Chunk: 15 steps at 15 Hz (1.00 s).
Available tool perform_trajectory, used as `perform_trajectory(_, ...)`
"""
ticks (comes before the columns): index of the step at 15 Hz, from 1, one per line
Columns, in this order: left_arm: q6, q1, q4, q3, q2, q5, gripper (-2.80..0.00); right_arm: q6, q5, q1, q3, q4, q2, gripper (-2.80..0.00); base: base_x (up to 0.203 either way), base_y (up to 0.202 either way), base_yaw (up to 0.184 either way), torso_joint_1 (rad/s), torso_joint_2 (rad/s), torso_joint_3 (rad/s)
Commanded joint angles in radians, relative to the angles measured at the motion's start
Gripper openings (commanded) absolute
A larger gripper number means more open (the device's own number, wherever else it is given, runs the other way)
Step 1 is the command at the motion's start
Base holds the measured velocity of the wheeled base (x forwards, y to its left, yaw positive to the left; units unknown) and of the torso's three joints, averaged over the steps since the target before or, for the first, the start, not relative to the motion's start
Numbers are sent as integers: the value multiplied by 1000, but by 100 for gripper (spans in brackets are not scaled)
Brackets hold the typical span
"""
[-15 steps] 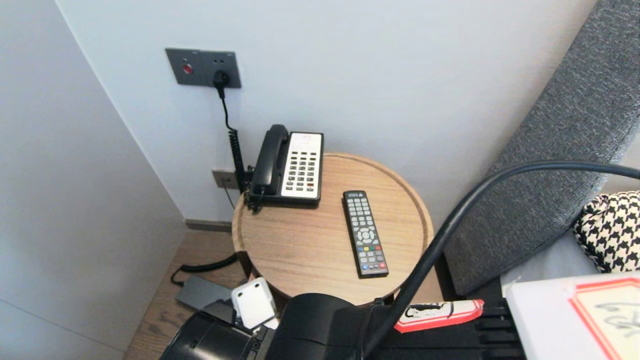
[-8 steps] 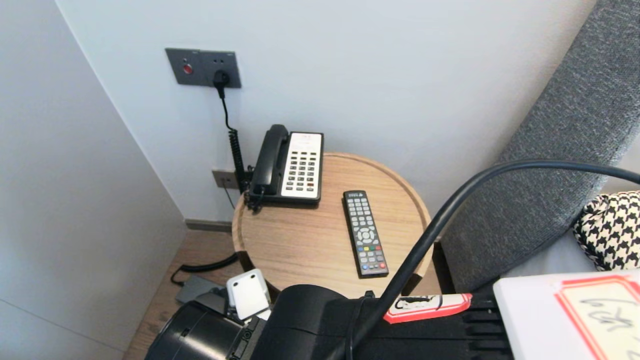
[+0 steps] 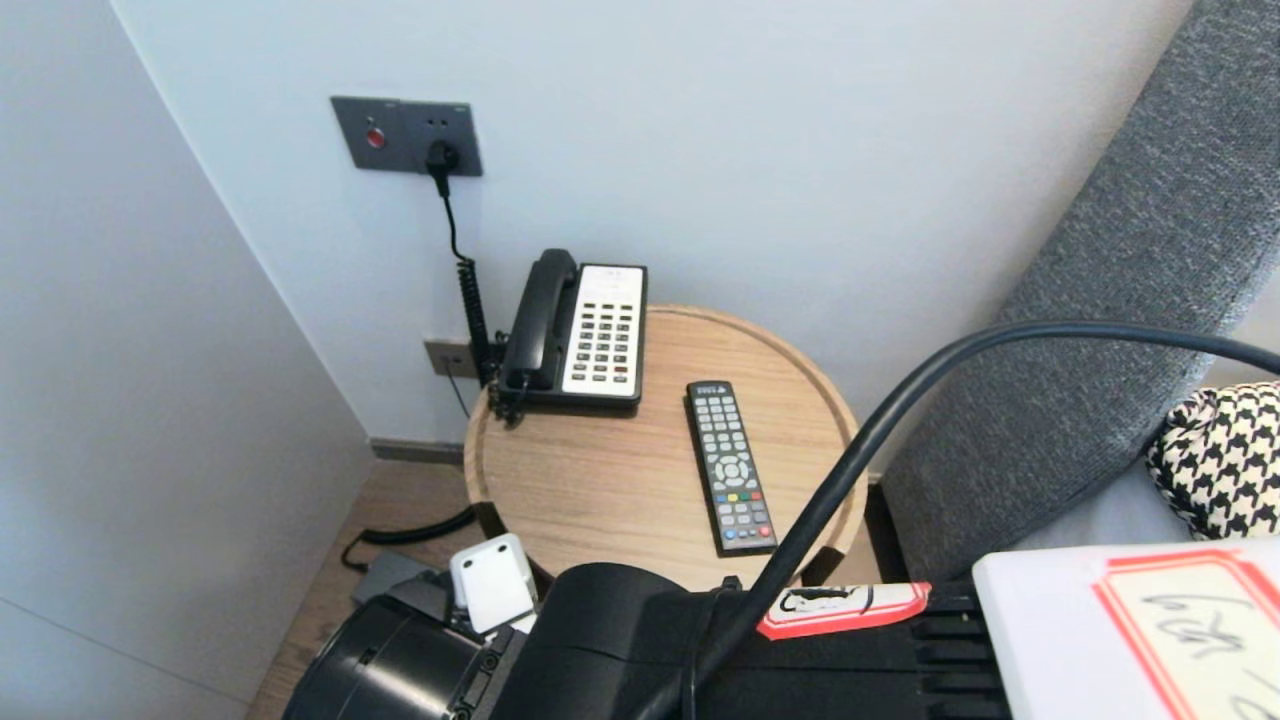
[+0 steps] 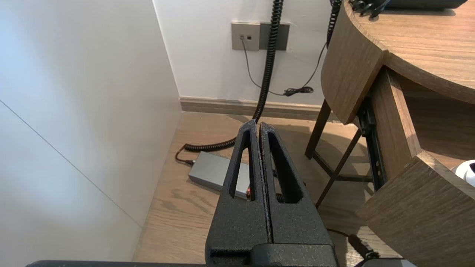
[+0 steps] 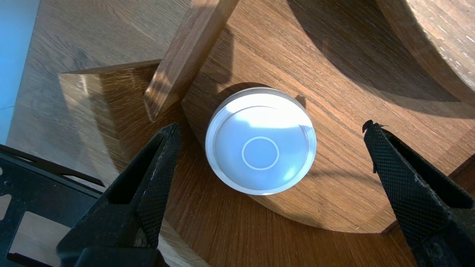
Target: Take the remote control out of the drawer one by one and place them on the table
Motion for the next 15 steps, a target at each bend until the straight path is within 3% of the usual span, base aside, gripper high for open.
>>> perform_trajectory(1,1,1,-1,10,0,0,-280,1,-3,0,-1,6,4,0,0,0,0,0,0,0)
perform_trajectory(15,1,1,-1,12,0,0,-280,-1,-20,-20,-22,6,59,0,0,0,0,0,0,0)
